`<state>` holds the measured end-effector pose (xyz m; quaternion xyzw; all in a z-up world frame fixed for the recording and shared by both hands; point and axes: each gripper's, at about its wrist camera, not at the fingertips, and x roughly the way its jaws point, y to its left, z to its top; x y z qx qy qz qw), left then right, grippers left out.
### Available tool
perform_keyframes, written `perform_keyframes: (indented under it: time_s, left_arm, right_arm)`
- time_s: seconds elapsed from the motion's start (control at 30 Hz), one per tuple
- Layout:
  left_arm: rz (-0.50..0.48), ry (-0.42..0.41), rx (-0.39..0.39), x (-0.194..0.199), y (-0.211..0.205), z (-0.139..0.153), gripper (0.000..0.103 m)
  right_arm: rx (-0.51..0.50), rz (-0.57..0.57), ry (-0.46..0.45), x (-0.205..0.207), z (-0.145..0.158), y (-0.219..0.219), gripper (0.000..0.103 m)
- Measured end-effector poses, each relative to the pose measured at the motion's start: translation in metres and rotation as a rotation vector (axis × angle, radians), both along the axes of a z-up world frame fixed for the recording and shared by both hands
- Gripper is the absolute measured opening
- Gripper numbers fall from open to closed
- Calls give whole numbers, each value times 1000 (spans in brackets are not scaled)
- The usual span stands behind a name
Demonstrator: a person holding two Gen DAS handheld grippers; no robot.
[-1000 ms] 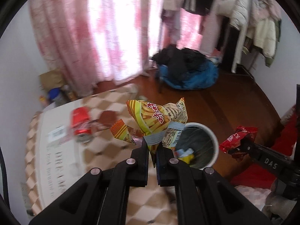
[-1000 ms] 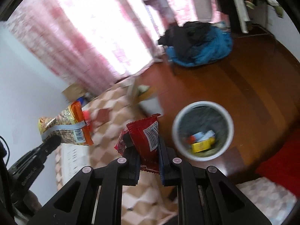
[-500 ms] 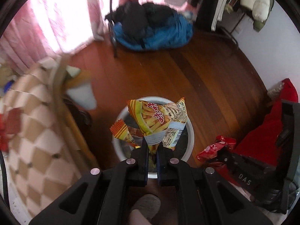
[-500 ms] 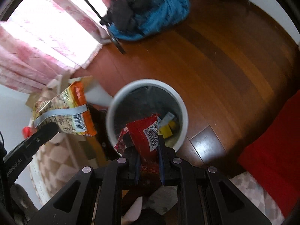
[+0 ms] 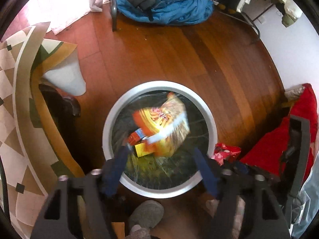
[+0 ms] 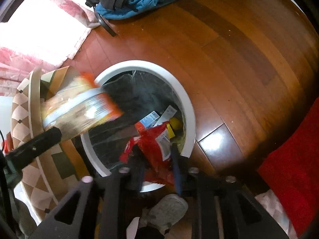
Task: Collect trash
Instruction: 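Carry both snack bags over the bin and open both tools, then swing both tools back over the table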
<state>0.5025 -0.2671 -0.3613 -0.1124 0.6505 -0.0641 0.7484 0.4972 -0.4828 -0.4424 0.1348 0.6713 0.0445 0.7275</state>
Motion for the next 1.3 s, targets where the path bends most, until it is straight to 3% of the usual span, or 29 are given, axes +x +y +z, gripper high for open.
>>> perform_keyframes:
  time_s: [0.07,0.1,0.13,0.17,0.23,0.3,0.33,0.47,0.8,1.3]
  left_arm:
    - [11,1,6,1,4,0,70]
    - [18,-1,11,0,6,1,76]
    - [26,-4,22,0,11,-1,92]
    - [30,-9,34,-2,13,0,100]
    - [40,-26,77,-4,18,4,103]
    - [52,-44,111,-10,22,8,103]
    - [57,-55,134,-13,25,9,103]
    - [61,-79,223,-26,27,16,103]
    - [61,-87,236,-49,30,34,103]
    - [92,-257,218,-103,40,135,103]
  right_arm:
    - [5,13,1,0,-3,4,41]
    - [7,16,2,-2,-4,4,48]
    - [9,16,-1,-3,-3,6,51]
    - [9,20,-9,-4,-2,7,54]
    - [-15,30,-15,-5,2,12,68]
    - [-49,38,-18,-8,6,14,101]
    - [-70,41,-19,-9,10,16,103]
    - [-195,52,-18,-18,19,22,103]
    - [-228,29,-16,-37,43,19,103]
    - [-203,4,-199,-86,172,24,103]
